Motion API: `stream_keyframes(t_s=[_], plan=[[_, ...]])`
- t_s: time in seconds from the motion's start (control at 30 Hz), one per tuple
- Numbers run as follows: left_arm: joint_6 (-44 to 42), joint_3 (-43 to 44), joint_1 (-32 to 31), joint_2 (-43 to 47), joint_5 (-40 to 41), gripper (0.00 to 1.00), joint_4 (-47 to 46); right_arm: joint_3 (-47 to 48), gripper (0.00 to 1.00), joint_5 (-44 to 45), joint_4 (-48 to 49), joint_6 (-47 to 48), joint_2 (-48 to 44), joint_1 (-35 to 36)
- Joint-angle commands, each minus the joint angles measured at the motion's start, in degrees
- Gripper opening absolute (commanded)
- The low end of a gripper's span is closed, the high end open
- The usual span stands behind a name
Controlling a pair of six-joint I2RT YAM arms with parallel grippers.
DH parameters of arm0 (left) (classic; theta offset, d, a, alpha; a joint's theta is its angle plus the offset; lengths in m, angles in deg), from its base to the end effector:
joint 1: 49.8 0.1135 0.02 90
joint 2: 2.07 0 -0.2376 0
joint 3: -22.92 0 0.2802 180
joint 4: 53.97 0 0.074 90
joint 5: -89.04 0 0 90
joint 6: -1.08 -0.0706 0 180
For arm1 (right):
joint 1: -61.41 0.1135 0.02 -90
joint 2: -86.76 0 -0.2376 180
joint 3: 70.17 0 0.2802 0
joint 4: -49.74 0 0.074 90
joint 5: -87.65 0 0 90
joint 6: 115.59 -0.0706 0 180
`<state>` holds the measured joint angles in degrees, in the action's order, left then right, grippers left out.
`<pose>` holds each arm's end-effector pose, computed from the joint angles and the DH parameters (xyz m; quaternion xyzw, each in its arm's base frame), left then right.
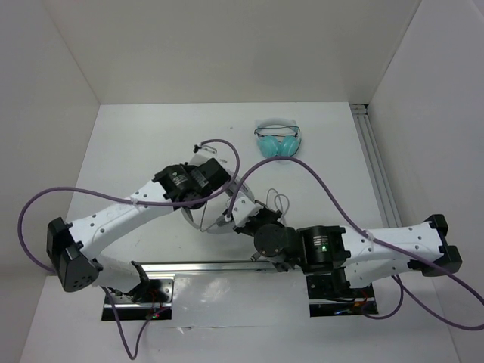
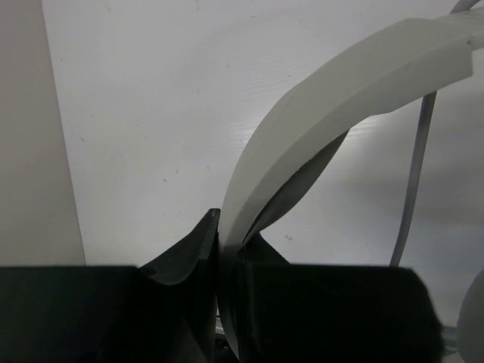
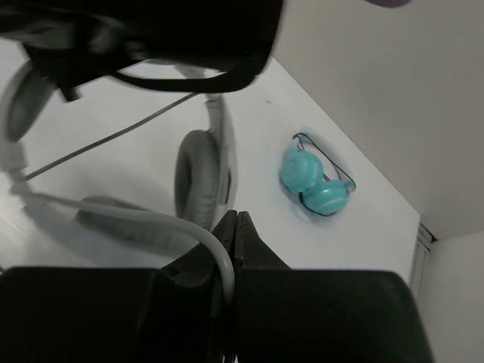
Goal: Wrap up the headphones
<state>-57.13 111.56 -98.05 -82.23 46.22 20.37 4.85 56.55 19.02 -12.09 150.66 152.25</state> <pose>0.2427 -0.1941 0.2776 0.0455 0.8989 0.1765 0.3984 0.0561 0.2953 0.3439 -0.3882 0.6603 0.0000 0.6429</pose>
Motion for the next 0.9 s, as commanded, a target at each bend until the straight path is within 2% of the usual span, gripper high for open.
stream_keyframes(t_s=[0.0, 0.23, 0.33, 0.47, 0.57, 0.63, 0.77, 0.87], plan=[[-0.5, -0.3, -4.4, 5.2, 0.3, 0.0, -0.9, 0.8, 0.0, 11.5, 8.3, 5.4, -3.3, -2.3], [-0.5, -0.9, -15.3, 10.2, -5.6, 0.0, 2.8, -2.7, 0.07, 3.5, 17.3, 6.2, -9.8, -11.1], [-2.0, -0.4, -17.1, 12.4, -9.5, 0.0, 2.8, -2.7, 0.07, -3.2, 17.8, 5.5, -9.8, -18.7], [-4.8, 0.9, -17.8, 14.5, -11.8, 0.0, 2.8, 2.4, 0.07, -14.9, 14.8, 2.8, -5.7, -31.9], [-5.6, 2.6, -18.3, 15.1, -13.8, 0.0, 2.8, 8.1, 0.07, -20.6, 13.2, 1.4, -2.6, -37.4], [-6.3, 3.3, -18.3, 15.1, -14.5, 0.0, 3.5, 12.0, 0.07, -24.1, 12.0, 1.4, -1.3, -38.7], [-6.9, 2.7, -18.3, 15.6, -16.1, 0.0, 3.0, 15.9, 0.07, -25.6, 12.0, 2.1, 0.5, -38.7], [-8.0, 2.7, -18.8, 15.1, -17.8, 0.0, 2.3, 17.8, 0.11, -26.7, 12.0, 3.2, 1.2, -39.3]])
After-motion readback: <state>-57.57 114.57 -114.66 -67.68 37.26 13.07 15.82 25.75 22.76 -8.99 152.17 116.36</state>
